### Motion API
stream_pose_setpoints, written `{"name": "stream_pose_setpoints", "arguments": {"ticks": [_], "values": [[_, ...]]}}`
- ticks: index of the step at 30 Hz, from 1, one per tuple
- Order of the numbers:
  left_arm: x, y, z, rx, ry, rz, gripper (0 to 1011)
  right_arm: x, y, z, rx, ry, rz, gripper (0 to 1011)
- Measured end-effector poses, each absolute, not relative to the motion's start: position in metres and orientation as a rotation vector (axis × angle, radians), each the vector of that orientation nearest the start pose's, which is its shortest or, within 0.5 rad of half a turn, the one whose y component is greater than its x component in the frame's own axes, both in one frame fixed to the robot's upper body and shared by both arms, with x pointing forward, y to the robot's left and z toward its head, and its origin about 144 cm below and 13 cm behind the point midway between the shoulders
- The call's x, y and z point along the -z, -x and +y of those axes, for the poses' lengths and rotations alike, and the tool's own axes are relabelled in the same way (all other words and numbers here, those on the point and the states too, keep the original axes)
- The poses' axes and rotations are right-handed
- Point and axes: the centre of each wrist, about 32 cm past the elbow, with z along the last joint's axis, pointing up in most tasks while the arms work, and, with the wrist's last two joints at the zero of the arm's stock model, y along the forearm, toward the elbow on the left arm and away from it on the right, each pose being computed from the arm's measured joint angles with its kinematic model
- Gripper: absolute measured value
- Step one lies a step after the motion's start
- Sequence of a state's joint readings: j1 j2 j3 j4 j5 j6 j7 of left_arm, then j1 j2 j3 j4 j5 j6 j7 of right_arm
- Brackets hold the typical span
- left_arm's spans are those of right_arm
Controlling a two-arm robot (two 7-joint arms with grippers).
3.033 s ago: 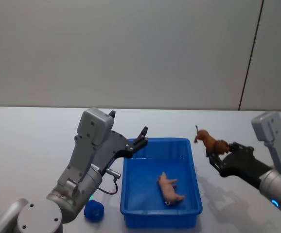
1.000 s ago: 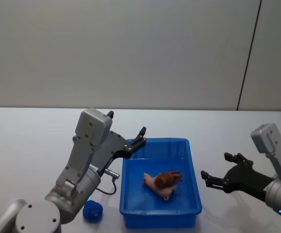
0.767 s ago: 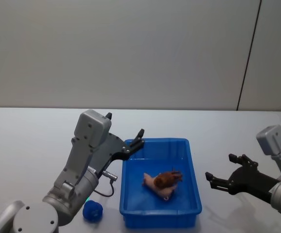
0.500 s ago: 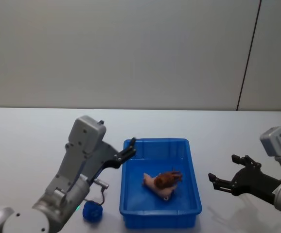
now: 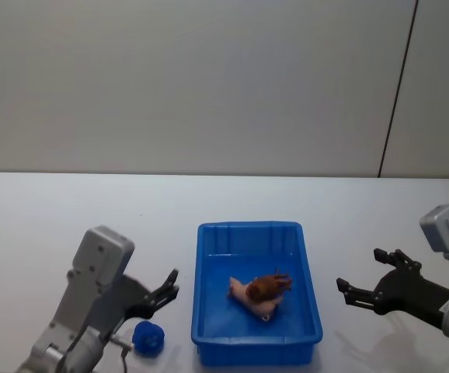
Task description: Pick up the two dolls from the table and place them into the box.
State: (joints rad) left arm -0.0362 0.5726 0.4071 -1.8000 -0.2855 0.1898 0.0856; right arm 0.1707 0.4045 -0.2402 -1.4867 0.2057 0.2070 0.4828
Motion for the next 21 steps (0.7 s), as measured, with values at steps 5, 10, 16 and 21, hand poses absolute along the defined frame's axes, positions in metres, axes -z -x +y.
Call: {"name": "stream_pose_setpoints", "arguments": {"ticks": [5,10,16,21], "values": [[-1.181,-0.426,0.252,-1.210,-0.324,-0.097,1001,-1.168,-0.499,-0.285,0.917,0.316,0.036,1001],[-1.172,-0.422,0.258,-1.209,-0.344,-0.064,1000,-1.168,-0.499,-0.285,0.917,0.316,0.036,1001],[-1.158,-0.423,0.265,-1.200,-0.362,-0.030,1001,-1.168,-0.499,-0.286,0.918,0.315,0.035,1001],[-1.148,-0.429,0.270,-1.191,-0.373,-0.009,1000,-1.168,-0.499,-0.286,0.918,0.316,0.035,1001]]}}
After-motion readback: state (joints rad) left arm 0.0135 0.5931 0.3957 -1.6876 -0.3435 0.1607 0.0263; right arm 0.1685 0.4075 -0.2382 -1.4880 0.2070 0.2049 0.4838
